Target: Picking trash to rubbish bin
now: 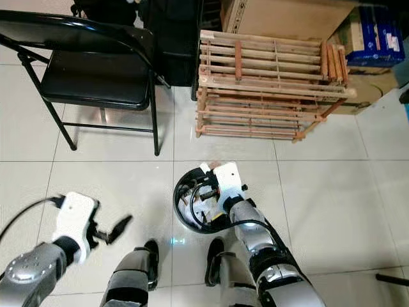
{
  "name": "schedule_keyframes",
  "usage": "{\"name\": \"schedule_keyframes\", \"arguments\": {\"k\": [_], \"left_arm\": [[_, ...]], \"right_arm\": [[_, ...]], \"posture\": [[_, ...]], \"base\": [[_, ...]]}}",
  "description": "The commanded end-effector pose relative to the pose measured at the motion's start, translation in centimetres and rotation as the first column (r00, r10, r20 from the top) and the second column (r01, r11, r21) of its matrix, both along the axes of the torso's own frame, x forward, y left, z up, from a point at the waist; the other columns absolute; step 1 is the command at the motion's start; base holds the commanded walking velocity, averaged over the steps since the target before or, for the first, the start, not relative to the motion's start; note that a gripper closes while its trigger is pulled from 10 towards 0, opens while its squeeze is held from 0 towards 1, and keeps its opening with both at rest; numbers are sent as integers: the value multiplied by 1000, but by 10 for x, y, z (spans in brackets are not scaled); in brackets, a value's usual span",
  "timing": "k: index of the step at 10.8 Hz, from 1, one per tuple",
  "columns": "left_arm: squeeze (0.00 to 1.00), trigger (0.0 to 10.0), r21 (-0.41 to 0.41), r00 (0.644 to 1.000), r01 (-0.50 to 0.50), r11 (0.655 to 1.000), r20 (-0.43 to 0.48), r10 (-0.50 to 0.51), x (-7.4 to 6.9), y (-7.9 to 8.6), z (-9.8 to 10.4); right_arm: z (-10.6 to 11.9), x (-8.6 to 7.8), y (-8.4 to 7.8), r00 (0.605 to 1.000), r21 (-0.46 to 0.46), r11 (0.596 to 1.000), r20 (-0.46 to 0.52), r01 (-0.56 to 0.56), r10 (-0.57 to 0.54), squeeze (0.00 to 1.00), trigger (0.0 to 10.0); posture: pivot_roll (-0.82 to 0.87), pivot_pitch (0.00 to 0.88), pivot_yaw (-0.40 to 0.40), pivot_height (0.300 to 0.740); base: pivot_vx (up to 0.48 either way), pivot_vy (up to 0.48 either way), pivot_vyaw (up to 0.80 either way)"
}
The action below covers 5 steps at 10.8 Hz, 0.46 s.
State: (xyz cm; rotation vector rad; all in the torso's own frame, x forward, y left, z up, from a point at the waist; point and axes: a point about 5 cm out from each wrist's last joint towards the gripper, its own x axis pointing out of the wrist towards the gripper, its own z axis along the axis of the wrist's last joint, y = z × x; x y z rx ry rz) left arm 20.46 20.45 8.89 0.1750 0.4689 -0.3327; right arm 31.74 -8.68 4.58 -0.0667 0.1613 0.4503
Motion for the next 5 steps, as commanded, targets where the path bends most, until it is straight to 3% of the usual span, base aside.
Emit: {"name": "schedule_keyframes", "arguments": {"k": [1,5], "left_arm": [[0,10000,-47,998,43,998,-41,-45,-9,-5,-6],[0,10000,-108,991,88,990,-91,-98,-12,-5,-8]], "right_arm": [[-15,-11,-5,999,-12,1000,-48,9,-9,0,10000],[-32,-22,-5,991,-62,998,-135,-27,18,0,10000]], "posture": [[546,424,-110,740],[536,419,-105,740]], "base": [[0,0,0],[0,0,0]]}}
